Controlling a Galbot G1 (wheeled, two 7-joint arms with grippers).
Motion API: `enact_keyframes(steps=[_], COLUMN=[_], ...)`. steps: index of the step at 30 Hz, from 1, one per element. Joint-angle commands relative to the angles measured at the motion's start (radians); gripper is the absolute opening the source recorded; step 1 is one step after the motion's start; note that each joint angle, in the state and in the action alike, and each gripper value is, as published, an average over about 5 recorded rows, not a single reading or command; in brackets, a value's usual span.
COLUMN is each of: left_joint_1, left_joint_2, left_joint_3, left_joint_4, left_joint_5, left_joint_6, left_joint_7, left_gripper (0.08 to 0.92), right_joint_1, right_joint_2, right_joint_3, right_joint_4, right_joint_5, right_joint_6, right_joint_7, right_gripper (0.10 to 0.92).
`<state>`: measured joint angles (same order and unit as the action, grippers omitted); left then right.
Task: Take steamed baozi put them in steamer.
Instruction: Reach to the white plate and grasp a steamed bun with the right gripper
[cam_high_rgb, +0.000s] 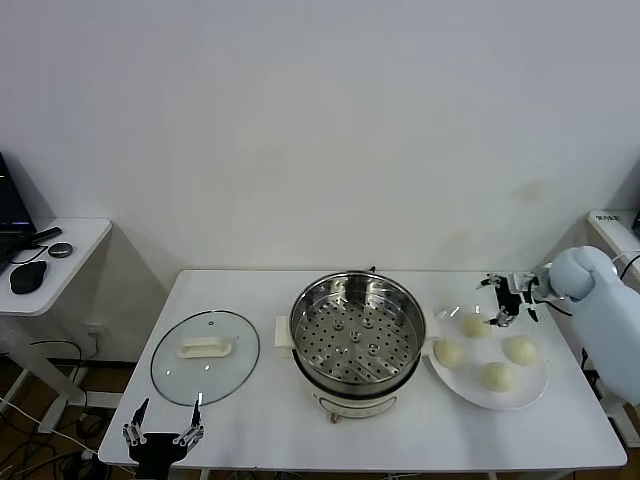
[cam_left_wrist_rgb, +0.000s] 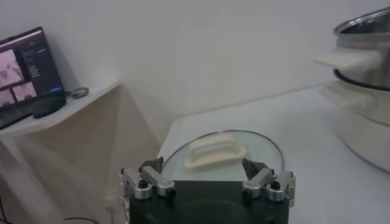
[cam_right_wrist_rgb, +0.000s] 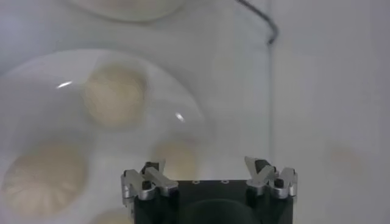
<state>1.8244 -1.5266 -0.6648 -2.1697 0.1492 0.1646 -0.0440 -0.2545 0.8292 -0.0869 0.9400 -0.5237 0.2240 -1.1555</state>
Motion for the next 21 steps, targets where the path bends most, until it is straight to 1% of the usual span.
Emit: enact_keyframes(steps=[1,7,12,21], left_joint_1=[0.007,0.015,0.018,0.013], left_joint_2=[-0.002,-0.004,-0.004,-0.001], left_joint_3=[0.0,-0.002,-0.003,-0.006], left_joint_4=[-0.011,-0.017,-0.015,0.001], left_joint_5=[0.002,0.002,0.002,0.003], left_joint_6=[0.001,0.001,0.0,0.0], left_joint_7=[0.0,-0.001,-0.002,-0.002], left_gripper=[0.823,0.823,0.823,0.823], right_joint_1=[0.11,0.081,0.075,0.053], right_joint_2=[0.051,0.091,0.097,0.097], right_joint_3=[-0.108,-0.068,-0.059,-0.058], right_joint_4=[-0.142,-0.165,-0.181,-0.18], right_joint_5=[-0.054,-0.106,-0.145,-0.148], right_joint_6=[0.08,0.064,0.043,-0.032], right_joint_7=[-0.055,0.009,0.032,0.062], right_gripper=[0.823,0.823,0.823,0.823])
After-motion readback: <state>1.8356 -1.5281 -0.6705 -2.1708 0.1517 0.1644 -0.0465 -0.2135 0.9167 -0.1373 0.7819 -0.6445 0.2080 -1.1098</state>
